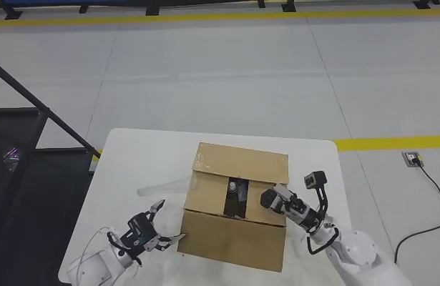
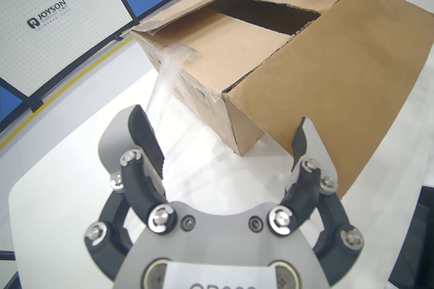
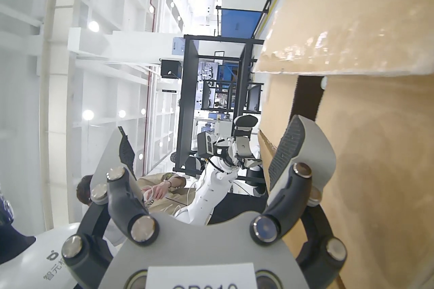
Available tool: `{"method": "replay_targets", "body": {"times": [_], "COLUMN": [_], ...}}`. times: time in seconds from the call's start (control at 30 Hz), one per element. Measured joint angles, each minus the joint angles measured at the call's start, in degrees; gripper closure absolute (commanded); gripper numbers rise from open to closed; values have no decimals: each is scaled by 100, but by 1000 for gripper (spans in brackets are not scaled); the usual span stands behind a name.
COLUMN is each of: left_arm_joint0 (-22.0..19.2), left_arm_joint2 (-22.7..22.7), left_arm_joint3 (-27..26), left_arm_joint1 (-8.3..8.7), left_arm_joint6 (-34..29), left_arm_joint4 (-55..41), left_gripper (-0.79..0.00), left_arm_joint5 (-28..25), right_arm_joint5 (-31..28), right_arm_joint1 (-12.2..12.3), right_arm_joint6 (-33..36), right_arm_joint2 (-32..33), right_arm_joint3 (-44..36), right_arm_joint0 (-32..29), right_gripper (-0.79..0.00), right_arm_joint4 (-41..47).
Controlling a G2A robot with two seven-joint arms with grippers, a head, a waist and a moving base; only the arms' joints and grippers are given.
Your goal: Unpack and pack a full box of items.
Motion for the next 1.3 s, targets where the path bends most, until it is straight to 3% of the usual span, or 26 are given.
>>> {"method": "replay_targets", "body": {"times": [0.23, 0.37, 0.63, 0.93, 1.17, 1.3], "left_arm_joint0": [-42, -79, -143, -158, -147, -181], "left_arm_joint2": [28, 41, 121, 169, 238, 291], "left_arm_joint3": [41, 105, 237, 277, 324, 379], "left_arm_joint1": [32, 49, 66, 90, 105, 110], "left_arm_joint6": [88, 124, 156, 191, 160, 127], "left_arm_joint4": [47, 38, -5, -54, -64, -74], "left_gripper": [-785, -785, -785, -785, -785, -785], "left_arm_joint5": [-21, -22, 19, 82, 119, 123], "right_arm_joint5": [438, 320, 145, 242, 311, 473], "right_arm_joint1": [-107, -204, -398, -776, -1234, -1476], "right_arm_joint6": [-802, -1517, -2271, -2817, -3536, -3547], "right_arm_joint2": [-79, -166, -295, -721, -1468, -1769], "right_arm_joint3": [41, 11, 156, 1578, 3017, 3713], "right_arm_joint0": [205, 320, 816, 2121, 3043, 3427], "right_gripper": [-785, -785, -785, -785, -785, -785], "right_arm_joint4": [-412, -760, -1055, -1012, -1568, -1645]}}
